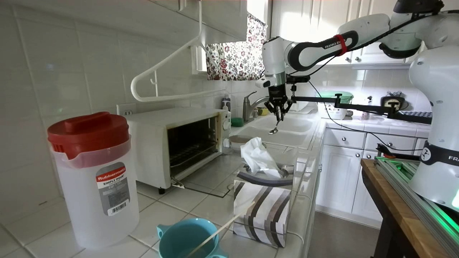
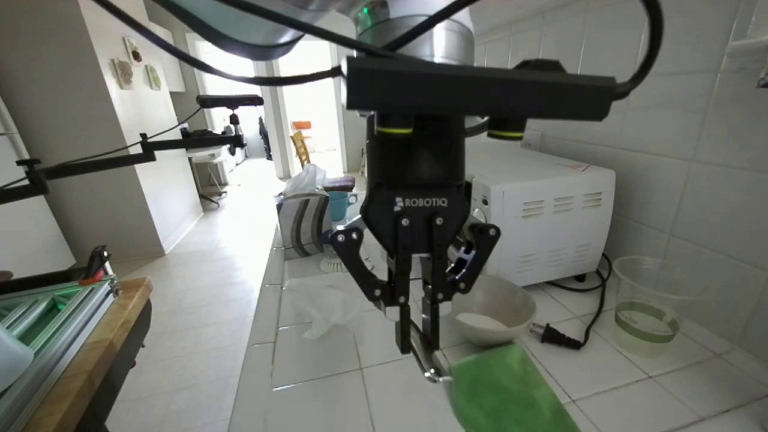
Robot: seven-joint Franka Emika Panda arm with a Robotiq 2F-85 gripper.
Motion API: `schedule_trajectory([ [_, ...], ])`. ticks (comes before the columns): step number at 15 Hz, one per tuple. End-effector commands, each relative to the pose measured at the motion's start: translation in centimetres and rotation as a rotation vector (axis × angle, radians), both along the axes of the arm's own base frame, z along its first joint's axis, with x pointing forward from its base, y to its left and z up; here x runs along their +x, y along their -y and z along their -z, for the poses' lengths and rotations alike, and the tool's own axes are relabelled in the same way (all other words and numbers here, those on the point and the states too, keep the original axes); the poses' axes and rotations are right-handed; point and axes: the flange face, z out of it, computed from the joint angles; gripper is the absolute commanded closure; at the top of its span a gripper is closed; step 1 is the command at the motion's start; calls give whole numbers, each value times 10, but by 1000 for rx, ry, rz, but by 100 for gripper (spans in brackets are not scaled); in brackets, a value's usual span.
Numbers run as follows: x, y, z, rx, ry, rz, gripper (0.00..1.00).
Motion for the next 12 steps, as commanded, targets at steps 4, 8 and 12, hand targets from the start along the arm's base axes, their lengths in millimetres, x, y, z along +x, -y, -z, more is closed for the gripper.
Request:
schedule_trajectory([
  [4, 4, 17, -22, -126, -71, -48, 95],
  [8, 20, 28, -30, -252, -73, -75, 95],
  [12, 46, 29, -36, -363, -51, -148, 95],
])
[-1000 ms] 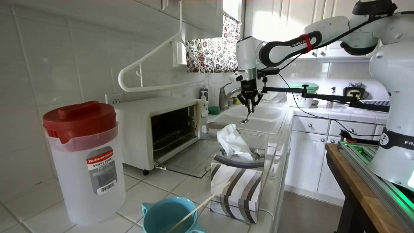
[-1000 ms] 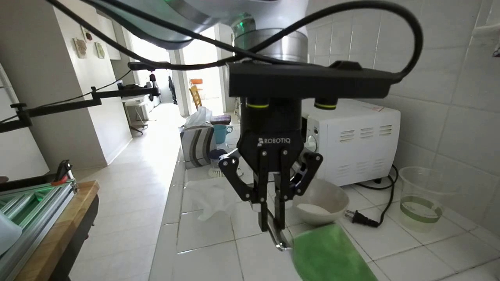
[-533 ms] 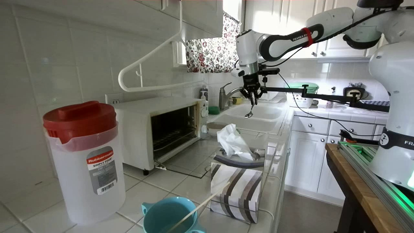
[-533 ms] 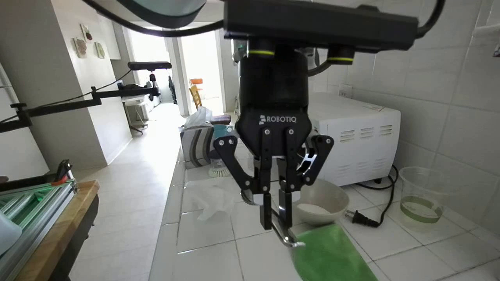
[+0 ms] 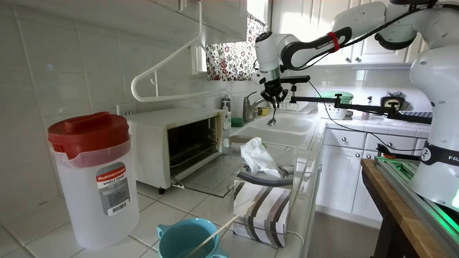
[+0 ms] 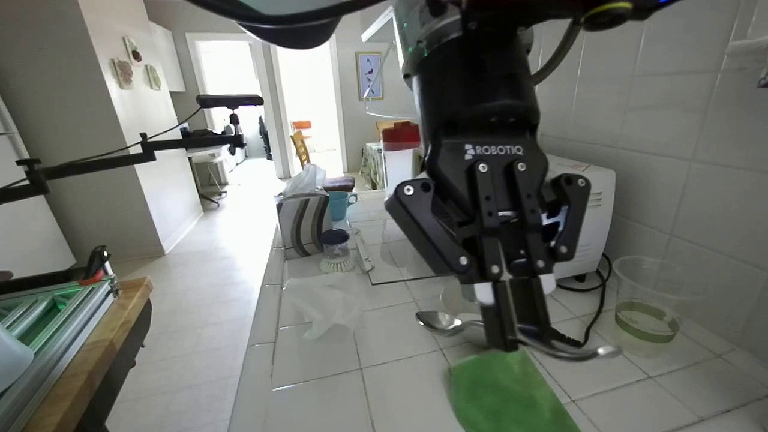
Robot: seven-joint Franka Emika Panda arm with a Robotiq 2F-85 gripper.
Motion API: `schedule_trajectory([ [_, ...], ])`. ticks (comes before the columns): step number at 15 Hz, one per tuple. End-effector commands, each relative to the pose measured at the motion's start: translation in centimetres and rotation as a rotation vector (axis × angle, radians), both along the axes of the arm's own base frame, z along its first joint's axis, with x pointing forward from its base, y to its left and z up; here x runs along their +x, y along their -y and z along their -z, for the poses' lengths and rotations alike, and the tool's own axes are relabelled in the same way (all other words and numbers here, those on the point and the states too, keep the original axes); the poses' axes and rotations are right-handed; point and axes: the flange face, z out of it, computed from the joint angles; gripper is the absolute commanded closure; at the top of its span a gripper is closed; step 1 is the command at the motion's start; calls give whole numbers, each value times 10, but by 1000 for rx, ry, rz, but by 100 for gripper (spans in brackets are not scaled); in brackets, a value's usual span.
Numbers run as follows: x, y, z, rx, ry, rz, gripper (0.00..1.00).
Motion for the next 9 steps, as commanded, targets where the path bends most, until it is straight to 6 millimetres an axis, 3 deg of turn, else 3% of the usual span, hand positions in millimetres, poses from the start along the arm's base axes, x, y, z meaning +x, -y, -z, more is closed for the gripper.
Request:
schedule_trajectory([
  [1, 23, 1, -4, -106, -25, -78, 95],
  [9, 60, -20, 1, -172, 40, -135, 95],
])
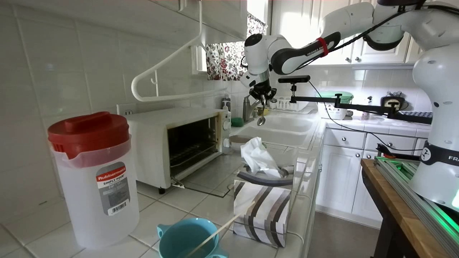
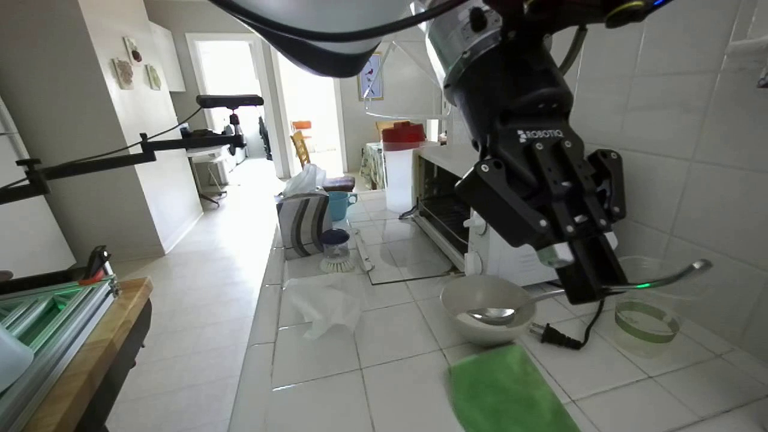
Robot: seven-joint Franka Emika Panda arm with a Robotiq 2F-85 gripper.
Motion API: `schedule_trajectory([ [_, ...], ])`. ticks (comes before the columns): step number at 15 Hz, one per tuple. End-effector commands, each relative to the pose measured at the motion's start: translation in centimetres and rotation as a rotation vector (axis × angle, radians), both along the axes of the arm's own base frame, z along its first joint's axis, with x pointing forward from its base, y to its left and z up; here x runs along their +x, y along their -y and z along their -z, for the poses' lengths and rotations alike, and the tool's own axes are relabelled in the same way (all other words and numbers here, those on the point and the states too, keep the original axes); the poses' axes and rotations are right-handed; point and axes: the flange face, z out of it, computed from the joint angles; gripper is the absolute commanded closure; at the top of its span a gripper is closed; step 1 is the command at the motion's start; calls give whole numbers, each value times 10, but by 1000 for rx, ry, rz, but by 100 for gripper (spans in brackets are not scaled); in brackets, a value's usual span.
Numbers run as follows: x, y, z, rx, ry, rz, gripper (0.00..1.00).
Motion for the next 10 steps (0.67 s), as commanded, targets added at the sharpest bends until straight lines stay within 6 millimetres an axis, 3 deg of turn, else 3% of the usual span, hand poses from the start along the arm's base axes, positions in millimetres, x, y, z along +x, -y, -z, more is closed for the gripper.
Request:
schedule_trajectory([
  [1, 18, 0, -1, -23, 28, -26, 95],
  [10, 41, -18, 19, 35, 152, -77, 95],
])
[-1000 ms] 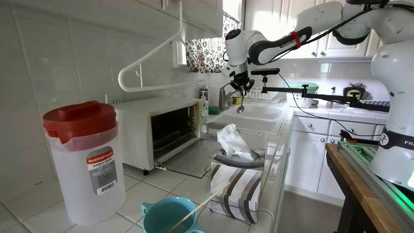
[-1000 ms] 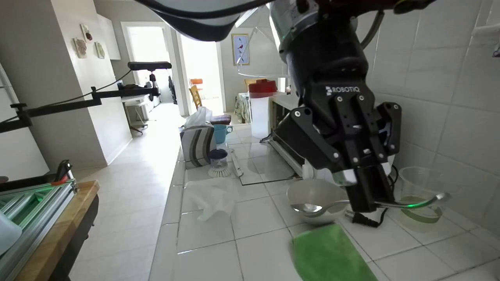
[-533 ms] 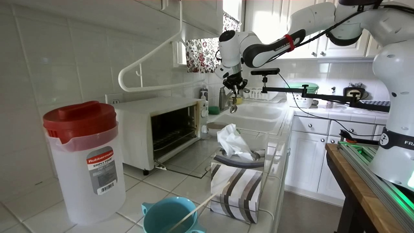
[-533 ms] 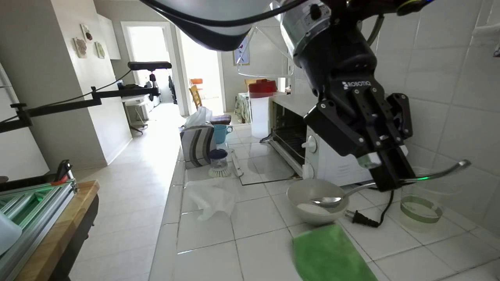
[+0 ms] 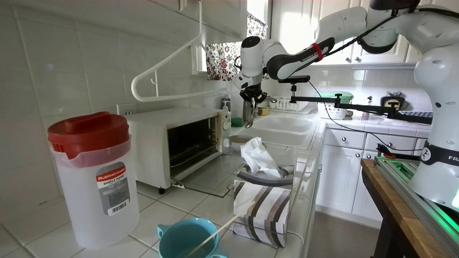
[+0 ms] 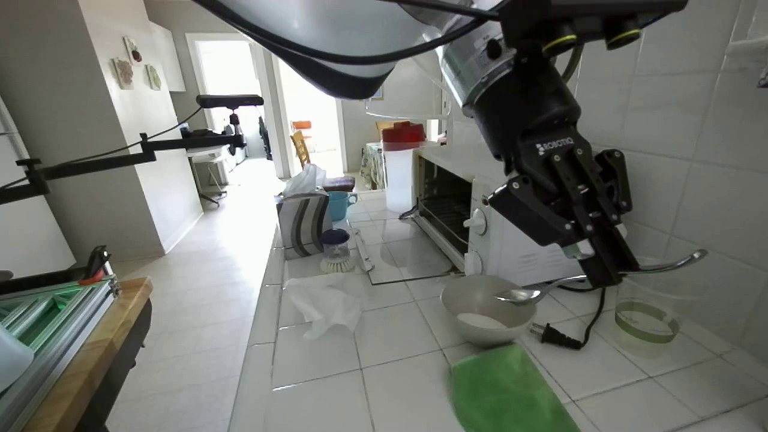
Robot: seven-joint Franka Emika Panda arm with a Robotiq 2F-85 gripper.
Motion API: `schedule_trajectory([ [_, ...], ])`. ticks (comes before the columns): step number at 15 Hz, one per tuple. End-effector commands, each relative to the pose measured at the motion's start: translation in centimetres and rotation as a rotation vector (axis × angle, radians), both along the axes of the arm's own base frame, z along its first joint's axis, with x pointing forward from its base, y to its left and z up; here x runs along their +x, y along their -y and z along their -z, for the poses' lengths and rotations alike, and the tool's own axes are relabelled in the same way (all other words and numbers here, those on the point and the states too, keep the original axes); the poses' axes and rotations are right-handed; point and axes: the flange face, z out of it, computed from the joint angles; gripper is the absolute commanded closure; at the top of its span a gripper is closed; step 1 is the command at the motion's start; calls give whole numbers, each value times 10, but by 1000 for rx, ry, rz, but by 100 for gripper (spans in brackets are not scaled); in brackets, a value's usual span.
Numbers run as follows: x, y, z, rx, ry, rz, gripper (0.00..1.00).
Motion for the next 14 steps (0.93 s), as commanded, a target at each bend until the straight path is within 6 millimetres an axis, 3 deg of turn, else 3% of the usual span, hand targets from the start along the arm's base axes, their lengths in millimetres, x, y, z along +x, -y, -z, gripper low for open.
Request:
schedule_trajectory([
  [1, 14, -2, 10, 12, 37, -5, 95],
  [4, 18, -5, 16, 12, 27, -6, 95],
  [9, 24, -10, 10, 0, 32, -16, 95],
  [14, 30, -28, 16, -8, 17, -46, 95],
])
